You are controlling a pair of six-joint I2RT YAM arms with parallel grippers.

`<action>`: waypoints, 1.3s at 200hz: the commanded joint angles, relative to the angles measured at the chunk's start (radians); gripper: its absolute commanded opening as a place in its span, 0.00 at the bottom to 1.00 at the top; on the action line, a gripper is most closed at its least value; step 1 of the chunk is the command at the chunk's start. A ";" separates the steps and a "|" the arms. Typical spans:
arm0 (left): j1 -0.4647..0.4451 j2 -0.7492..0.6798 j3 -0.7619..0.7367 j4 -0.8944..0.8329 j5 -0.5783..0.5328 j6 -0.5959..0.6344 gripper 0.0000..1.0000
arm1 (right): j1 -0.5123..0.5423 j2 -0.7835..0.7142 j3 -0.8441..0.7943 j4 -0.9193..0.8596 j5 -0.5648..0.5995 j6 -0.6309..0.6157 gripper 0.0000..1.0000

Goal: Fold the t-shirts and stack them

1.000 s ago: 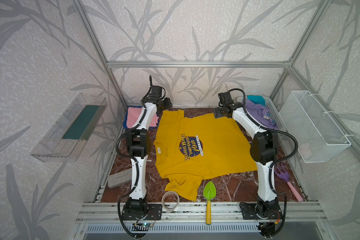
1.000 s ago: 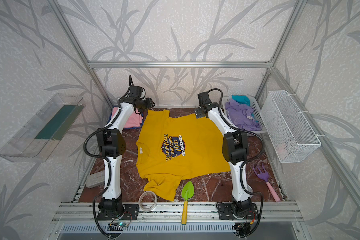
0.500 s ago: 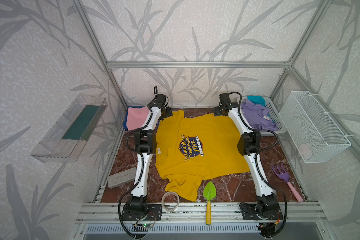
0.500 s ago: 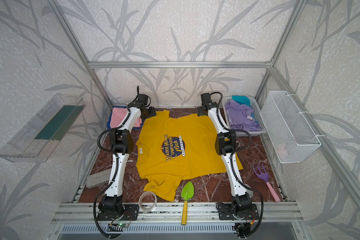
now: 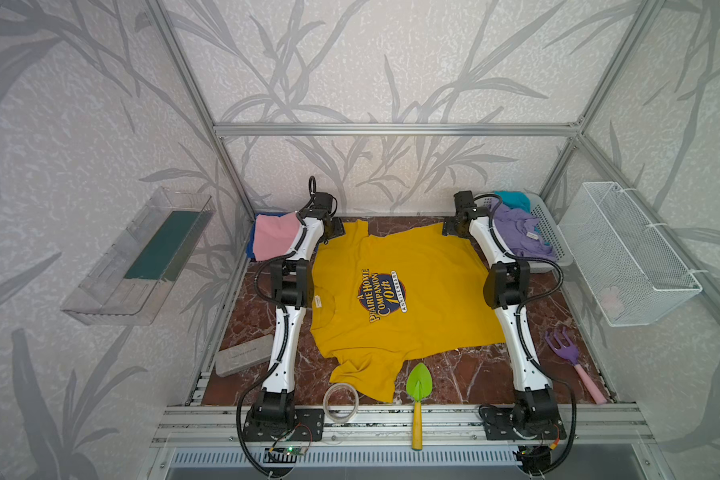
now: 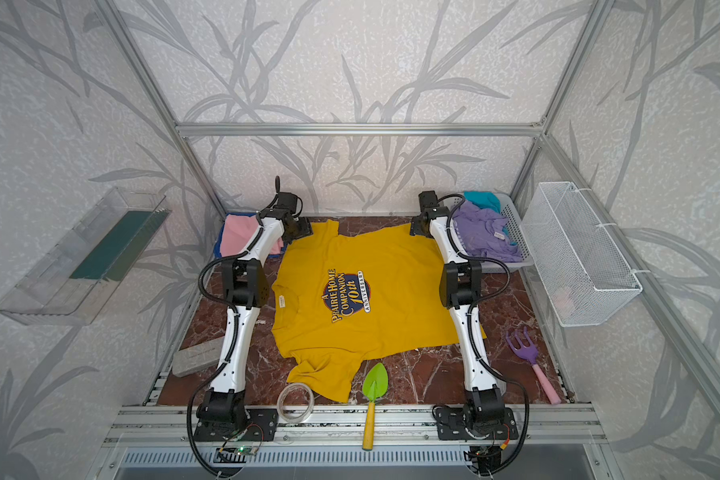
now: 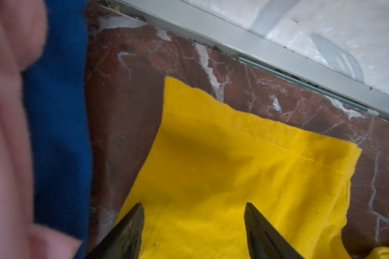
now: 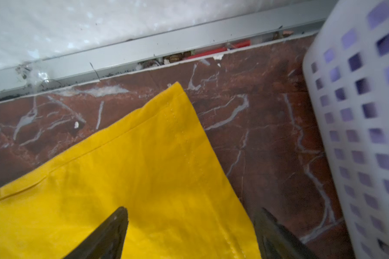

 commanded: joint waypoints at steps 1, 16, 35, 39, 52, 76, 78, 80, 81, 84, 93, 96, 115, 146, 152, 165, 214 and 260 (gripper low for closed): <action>0.003 0.036 0.018 -0.007 0.009 -0.013 0.71 | 0.002 0.026 0.013 -0.018 -0.068 0.026 0.82; 0.003 0.043 0.018 0.004 0.025 -0.016 0.71 | 0.002 0.034 0.014 -0.002 -0.135 0.034 0.75; 0.003 0.048 0.018 0.025 0.053 -0.022 0.71 | 0.002 0.033 0.014 0.014 -0.174 0.046 0.55; 0.003 0.050 0.019 0.030 0.057 -0.023 0.70 | 0.002 0.032 0.013 0.017 -0.175 0.047 0.48; 0.005 0.055 0.019 0.044 0.071 -0.027 0.63 | 0.002 0.022 0.012 0.025 -0.162 0.046 0.30; 0.010 0.058 0.021 0.054 0.081 -0.034 0.27 | -0.003 -0.006 -0.002 0.043 -0.126 0.035 0.12; 0.011 0.057 0.021 0.054 0.080 -0.034 0.24 | -0.005 -0.009 -0.005 0.046 -0.121 0.034 0.10; 0.012 0.056 0.021 0.053 0.083 -0.034 0.21 | -0.006 -0.011 -0.006 0.046 -0.120 0.034 0.10; 0.013 0.057 0.021 0.052 0.083 -0.035 0.19 | -0.006 -0.012 -0.007 0.047 -0.119 0.035 0.09; 0.016 0.056 0.021 0.049 0.083 -0.035 0.14 | -0.008 -0.017 -0.011 0.047 -0.114 0.034 0.08; 0.021 0.051 0.021 0.042 0.079 -0.035 0.02 | -0.016 -0.031 -0.021 0.053 -0.106 0.033 0.04; 0.024 0.049 0.021 0.039 0.080 -0.035 0.00 | -0.018 -0.036 -0.027 0.057 -0.105 0.033 0.03; 0.042 0.027 0.015 0.017 0.078 -0.033 0.00 | -0.034 -0.069 -0.058 0.074 -0.099 0.027 0.00; 0.064 -0.061 -0.062 0.025 0.059 -0.030 0.00 | -0.041 -0.127 -0.121 0.133 -0.106 -0.010 0.00; 0.066 -0.082 -0.086 0.033 0.056 -0.029 0.00 | -0.041 -0.136 -0.130 0.145 -0.110 -0.015 0.00; 0.069 -0.125 -0.129 0.055 0.053 -0.027 0.00 | -0.041 -0.151 -0.142 0.164 -0.120 -0.024 0.00; 0.071 -0.184 -0.143 0.062 0.051 -0.016 0.00 | -0.035 -0.170 -0.156 0.230 -0.185 -0.060 0.01; 0.070 -0.184 -0.150 0.051 0.081 -0.025 0.00 | -0.022 -0.074 -0.023 0.163 -0.148 -0.038 0.79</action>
